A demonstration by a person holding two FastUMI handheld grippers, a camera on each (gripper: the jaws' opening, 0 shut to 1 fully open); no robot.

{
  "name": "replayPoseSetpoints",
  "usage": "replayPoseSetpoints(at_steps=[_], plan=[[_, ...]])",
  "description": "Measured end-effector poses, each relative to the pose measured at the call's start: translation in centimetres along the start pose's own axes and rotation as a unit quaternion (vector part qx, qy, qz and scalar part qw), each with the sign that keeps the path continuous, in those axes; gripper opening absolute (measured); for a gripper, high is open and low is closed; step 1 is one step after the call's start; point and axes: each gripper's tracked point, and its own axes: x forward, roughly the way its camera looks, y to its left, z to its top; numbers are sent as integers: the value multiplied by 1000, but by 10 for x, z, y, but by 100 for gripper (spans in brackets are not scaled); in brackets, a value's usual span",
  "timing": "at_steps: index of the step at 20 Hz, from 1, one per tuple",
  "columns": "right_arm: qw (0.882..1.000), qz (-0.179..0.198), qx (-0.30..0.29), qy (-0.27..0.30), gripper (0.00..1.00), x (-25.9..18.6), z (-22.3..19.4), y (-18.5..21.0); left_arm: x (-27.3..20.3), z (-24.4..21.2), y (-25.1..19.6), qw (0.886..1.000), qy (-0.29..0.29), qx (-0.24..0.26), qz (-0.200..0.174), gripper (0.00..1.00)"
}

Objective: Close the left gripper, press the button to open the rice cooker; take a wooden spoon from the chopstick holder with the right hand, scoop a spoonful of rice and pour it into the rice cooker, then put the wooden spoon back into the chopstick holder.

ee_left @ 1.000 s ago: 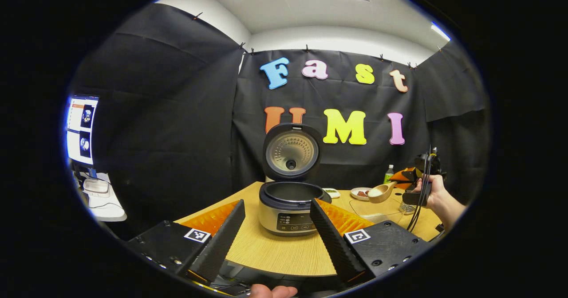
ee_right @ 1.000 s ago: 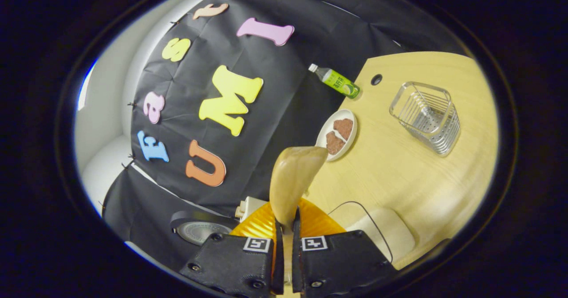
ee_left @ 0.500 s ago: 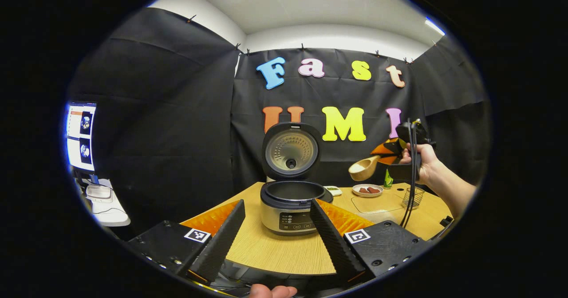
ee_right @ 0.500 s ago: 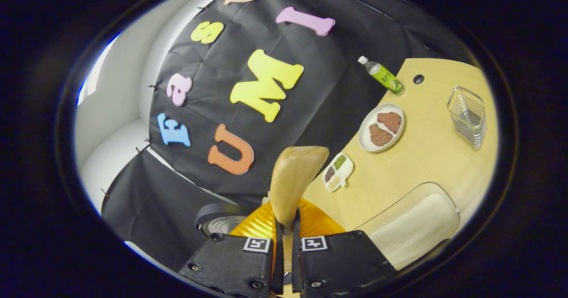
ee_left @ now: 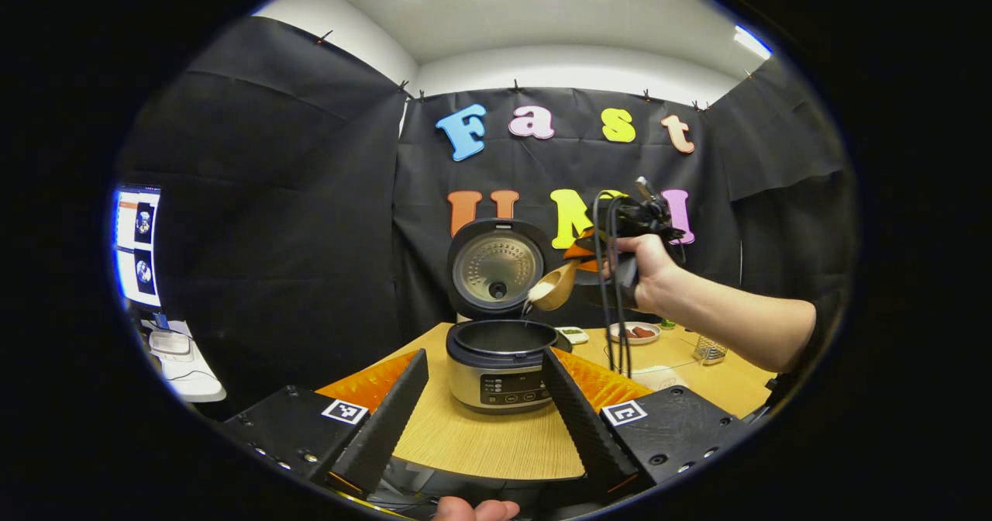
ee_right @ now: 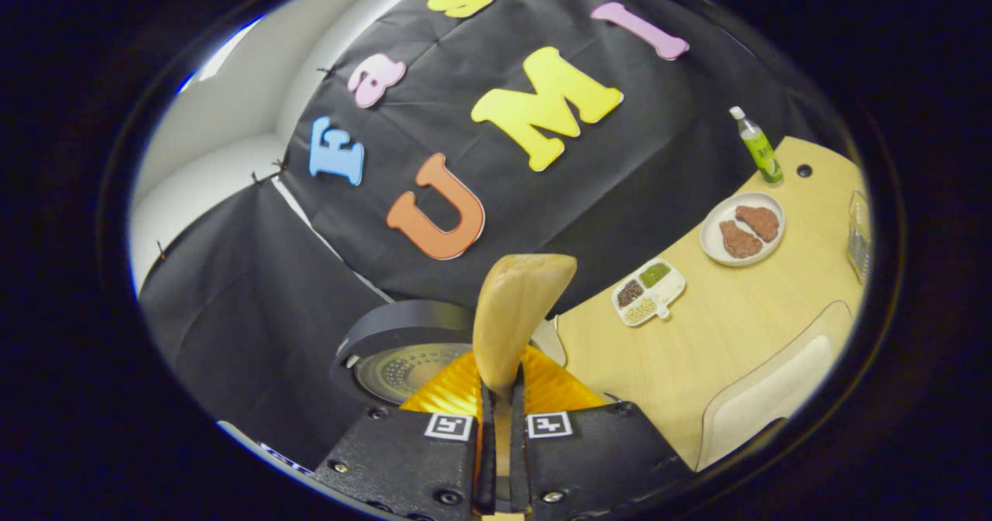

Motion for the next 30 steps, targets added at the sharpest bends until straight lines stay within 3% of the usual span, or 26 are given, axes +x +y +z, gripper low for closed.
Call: replayPoseSetpoints(at_steps=[8,13,22,26,30], plan=[[996,-37,-77,31,12,32,-56,3,1,-2,-2,1000,1,-7,-8,94],[978,-51,-200,-7,12,35,-48,9,0,-6,-1,1000,5,-10,-18,94],[955,-57,-291,-22,12,37,-42,14,0,-5,1,1000,7,-12,-6,94],[925,-54,-373,-41,12,35,-45,25,0,-4,2,1000,5,-13,-1,94],[875,-40,-476,-73,12,25,-55,53,3,-6,4,1000,6,-14,10,94]])
